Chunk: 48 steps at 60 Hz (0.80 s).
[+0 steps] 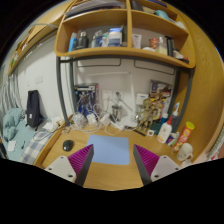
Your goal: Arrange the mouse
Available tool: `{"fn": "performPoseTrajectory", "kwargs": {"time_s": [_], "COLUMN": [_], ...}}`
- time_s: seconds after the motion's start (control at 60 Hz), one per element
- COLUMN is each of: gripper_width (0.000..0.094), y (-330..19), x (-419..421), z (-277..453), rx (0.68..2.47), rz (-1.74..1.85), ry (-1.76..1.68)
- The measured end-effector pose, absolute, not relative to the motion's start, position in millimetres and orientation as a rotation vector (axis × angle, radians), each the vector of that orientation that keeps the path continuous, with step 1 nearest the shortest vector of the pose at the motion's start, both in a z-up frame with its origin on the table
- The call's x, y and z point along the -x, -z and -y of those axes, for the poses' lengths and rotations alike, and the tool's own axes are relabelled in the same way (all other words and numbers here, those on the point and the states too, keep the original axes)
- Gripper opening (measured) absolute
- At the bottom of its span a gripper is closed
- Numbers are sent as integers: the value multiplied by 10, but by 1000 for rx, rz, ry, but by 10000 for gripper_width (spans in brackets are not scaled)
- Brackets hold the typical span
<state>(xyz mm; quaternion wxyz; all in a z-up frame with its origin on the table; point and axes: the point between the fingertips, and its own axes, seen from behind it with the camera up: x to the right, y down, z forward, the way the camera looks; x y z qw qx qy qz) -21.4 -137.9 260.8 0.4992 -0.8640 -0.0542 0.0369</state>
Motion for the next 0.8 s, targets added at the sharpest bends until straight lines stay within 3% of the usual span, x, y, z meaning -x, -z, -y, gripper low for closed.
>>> {"fn": "performPoseTrajectory", "kwargs": {"time_s": [0.183,0.433,0.8], "gripper_width": [805,817,814], "y": [-1896,-1253,-197], "x": [1392,2861,3368], "z": [1249,682,-164], "rx": [2140,2237,2379], "rz": [183,270,240], "ry": [-168,-227,-140]}}
